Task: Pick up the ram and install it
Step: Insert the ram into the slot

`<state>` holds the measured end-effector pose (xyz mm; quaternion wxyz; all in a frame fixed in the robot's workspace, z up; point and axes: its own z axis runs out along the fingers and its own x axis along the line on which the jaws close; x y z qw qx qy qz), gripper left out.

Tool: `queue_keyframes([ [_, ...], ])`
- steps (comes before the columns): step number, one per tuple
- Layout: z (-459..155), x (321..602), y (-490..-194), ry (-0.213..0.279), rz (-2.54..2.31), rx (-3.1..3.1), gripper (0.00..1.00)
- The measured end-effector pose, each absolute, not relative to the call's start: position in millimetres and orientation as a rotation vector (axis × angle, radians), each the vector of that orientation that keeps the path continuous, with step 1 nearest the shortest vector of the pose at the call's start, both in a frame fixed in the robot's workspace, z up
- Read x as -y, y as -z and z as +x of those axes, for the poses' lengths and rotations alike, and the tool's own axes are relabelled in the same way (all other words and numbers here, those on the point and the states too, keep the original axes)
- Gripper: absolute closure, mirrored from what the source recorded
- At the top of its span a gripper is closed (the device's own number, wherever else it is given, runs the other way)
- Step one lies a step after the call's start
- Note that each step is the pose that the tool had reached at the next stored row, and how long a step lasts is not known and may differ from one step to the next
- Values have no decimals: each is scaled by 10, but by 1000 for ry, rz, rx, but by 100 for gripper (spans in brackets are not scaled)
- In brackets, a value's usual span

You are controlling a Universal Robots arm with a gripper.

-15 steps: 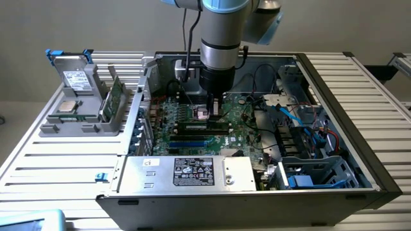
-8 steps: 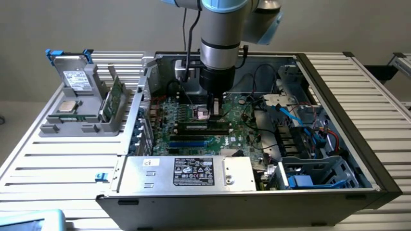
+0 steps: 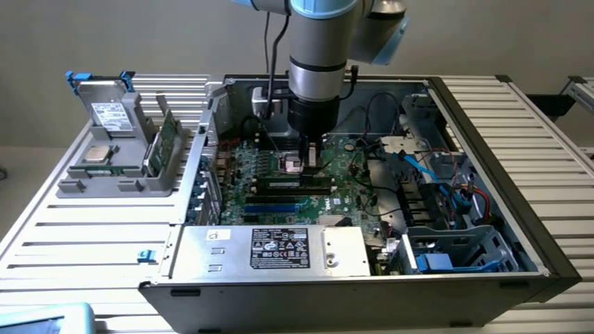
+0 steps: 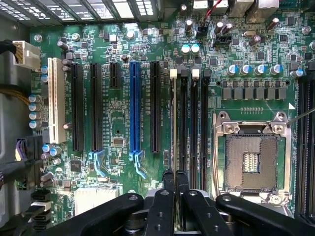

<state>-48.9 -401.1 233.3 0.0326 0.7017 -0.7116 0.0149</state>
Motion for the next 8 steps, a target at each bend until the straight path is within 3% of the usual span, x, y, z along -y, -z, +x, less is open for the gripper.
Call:
queue_keyframes([
  [8,-512,4012,-2327,-54,2163,2194,87],
])
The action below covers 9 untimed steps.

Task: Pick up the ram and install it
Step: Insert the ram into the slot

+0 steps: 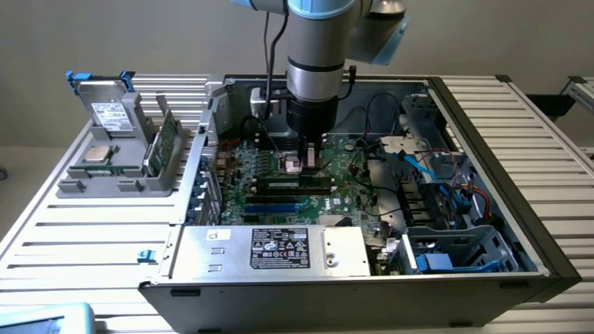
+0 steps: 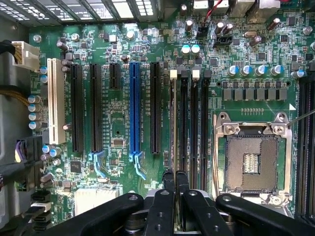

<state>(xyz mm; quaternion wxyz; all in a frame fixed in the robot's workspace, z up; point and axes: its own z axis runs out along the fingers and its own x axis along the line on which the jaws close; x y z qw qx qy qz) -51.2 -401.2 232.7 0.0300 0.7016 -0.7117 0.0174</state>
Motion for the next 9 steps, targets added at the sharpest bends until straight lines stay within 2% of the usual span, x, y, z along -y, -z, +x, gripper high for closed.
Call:
queue_keyframes([
  [9,-520,3999,-2306,-55,2164,2195,87],
])
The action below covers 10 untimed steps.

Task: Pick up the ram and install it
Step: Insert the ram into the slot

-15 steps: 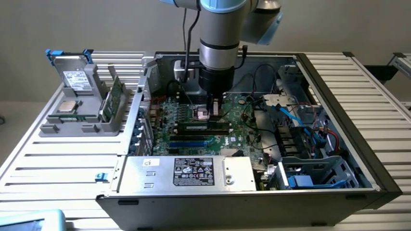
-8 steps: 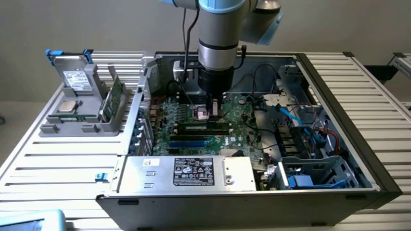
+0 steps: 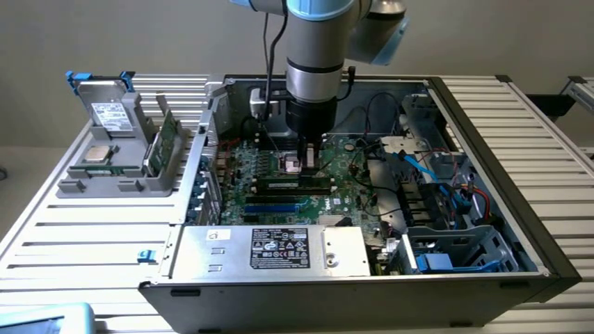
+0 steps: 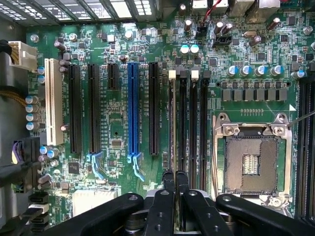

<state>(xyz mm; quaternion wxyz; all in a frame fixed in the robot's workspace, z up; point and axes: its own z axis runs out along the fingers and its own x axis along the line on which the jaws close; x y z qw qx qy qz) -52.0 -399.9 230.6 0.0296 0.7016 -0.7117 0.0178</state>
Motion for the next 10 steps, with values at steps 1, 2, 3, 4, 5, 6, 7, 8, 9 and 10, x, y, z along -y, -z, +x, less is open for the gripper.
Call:
queue_keyframes([
  [1,-521,3999,-2306,-55,2164,2194,87],
  [2,-521,3998,-2304,-55,2164,2194,87],
  [3,-522,3998,-2303,-55,2164,2195,87],
  [4,-523,3998,-2302,-55,2164,2195,87],
  [5,-524,3998,-2301,-55,2164,2195,87],
  [6,-527,4000,-2300,-55,2164,2195,87],
  [7,-528,4001,-2300,-55,2164,2195,87],
  [8,-532,4001,-2300,-56,2164,2196,87],
  [9,-536,4002,-2301,-57,2164,2196,87],
  [10,-536,4002,-2301,-57,2164,2196,87],
])
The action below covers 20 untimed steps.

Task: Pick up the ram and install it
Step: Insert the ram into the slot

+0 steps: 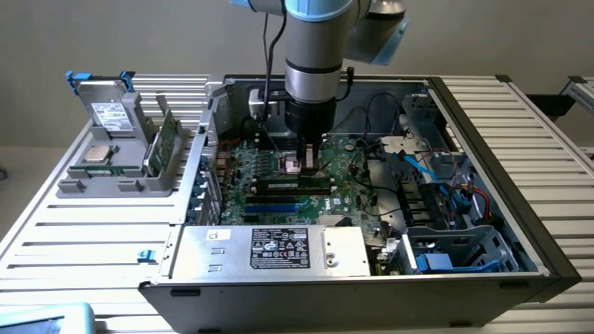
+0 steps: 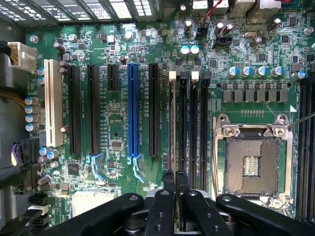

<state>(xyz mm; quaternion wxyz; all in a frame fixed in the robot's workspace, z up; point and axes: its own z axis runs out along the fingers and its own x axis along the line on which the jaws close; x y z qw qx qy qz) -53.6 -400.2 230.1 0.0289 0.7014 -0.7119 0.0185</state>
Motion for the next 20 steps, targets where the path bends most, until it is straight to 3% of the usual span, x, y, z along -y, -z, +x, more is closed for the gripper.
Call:
queue_keyframes([
  [13,-538,4003,-2269,-63,2164,2201,87],
  [15,-538,4003,-2268,-63,2164,2200,85],
  [16,-537,4003,-2271,-63,2164,2200,79],
  [20,-451,4003,-2372,-61,2163,2199,79],
])
